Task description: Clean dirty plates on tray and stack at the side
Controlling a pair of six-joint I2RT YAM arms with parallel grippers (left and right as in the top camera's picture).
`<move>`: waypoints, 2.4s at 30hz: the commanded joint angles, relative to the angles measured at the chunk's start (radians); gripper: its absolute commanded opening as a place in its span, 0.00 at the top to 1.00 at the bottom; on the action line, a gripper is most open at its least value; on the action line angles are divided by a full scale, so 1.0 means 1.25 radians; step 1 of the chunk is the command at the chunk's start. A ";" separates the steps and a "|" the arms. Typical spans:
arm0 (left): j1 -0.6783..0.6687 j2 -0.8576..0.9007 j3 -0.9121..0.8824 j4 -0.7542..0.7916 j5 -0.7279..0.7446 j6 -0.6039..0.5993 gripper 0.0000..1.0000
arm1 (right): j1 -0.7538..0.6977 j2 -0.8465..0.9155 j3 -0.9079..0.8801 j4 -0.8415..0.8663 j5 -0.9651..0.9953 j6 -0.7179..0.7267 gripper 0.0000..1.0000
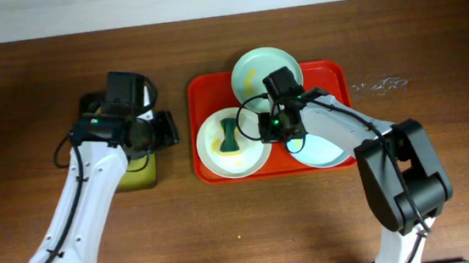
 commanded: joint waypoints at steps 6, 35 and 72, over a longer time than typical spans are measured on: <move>-0.151 0.188 -0.034 0.205 0.114 0.072 0.52 | -0.029 0.015 0.008 -0.019 -0.086 -0.042 0.96; -0.206 0.342 0.060 0.214 0.107 0.105 1.00 | -0.028 0.015 0.008 -0.031 -0.089 -0.041 0.96; -0.217 0.264 -0.071 0.290 -0.432 0.009 1.00 | -0.028 0.015 0.008 -0.031 -0.089 -0.041 0.96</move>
